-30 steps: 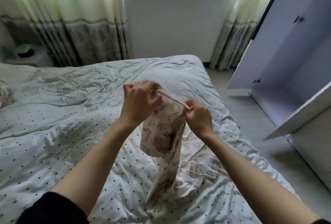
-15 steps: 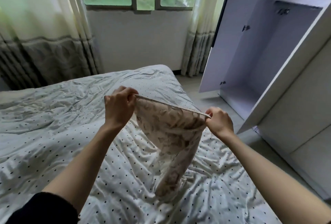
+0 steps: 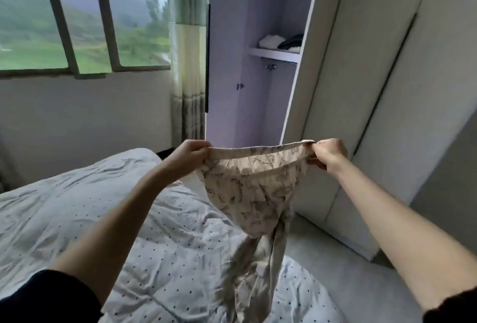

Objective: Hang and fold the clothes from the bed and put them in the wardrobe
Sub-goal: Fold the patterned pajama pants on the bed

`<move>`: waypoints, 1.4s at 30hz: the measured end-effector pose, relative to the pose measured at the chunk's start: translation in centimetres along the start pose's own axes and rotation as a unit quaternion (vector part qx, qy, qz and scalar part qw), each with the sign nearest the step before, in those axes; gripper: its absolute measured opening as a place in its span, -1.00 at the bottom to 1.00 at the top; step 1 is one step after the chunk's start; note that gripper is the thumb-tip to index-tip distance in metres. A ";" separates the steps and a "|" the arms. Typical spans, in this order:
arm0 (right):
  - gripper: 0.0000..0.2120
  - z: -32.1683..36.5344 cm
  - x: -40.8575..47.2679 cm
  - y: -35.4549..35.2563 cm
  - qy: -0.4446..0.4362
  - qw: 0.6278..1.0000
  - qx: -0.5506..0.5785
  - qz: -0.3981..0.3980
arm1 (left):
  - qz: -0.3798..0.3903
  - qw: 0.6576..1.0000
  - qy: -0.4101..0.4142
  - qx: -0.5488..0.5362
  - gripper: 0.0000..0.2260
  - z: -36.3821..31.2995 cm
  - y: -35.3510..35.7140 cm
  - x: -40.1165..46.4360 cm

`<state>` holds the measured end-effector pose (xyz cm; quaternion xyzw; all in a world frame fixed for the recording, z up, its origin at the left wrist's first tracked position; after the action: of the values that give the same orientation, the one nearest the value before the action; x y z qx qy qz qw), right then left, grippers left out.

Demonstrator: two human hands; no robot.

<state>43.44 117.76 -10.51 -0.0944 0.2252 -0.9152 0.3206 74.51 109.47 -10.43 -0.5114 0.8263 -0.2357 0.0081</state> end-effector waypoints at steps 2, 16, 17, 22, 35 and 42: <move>-0.77 0.6 1.0 -4.8 0.032 0.996 0.075 -0.036 | 0.060 0.998 0.028 -0.022 -0.75 -2.8 3.1 2.4; -0.77 2.1 -1.4 -31.4 -0.040 0.941 -0.047 -0.333 | 0.137 0.970 0.189 -0.062 -0.86 -20.0 18.0 6.6; -0.75 1.8 -2.1 -32.5 -0.040 0.935 -0.092 -0.339 | 0.085 0.977 0.190 -0.051 -0.88 -20.7 18.3 6.7; -0.70 0.4 -5.5 -36.0 -0.003 0.907 -0.258 -0.332 | -0.003 0.986 0.155 -0.062 -0.83 -22.6 20.4 6.9; -0.76 -4.1 -9.2 -41.0 0.090 0.933 -0.036 -0.348 | 0.278 0.935 0.210 -0.062 -0.72 -23.7 27.7 4.9; -0.87 -6.1 -7.5 -39.4 0.117 0.968 -0.054 -0.215 | 0.394 0.892 0.099 -0.197 -0.82 -21.2 27.3 3.6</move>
<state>25.86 151.90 2.56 -0.0501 0.2843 -0.9539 0.0819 44.42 124.45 -1.59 -0.1087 0.9862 -0.0947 -0.0819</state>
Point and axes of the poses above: each hand's wrist, its own x-axis towards the middle knuckle, its own y-axis out of the palm, z = x × y, the point moved 6 cm from there along x, towards the middle knuckle, and after that the axes turned 8 degrees about -x, right-handed, at the moved point
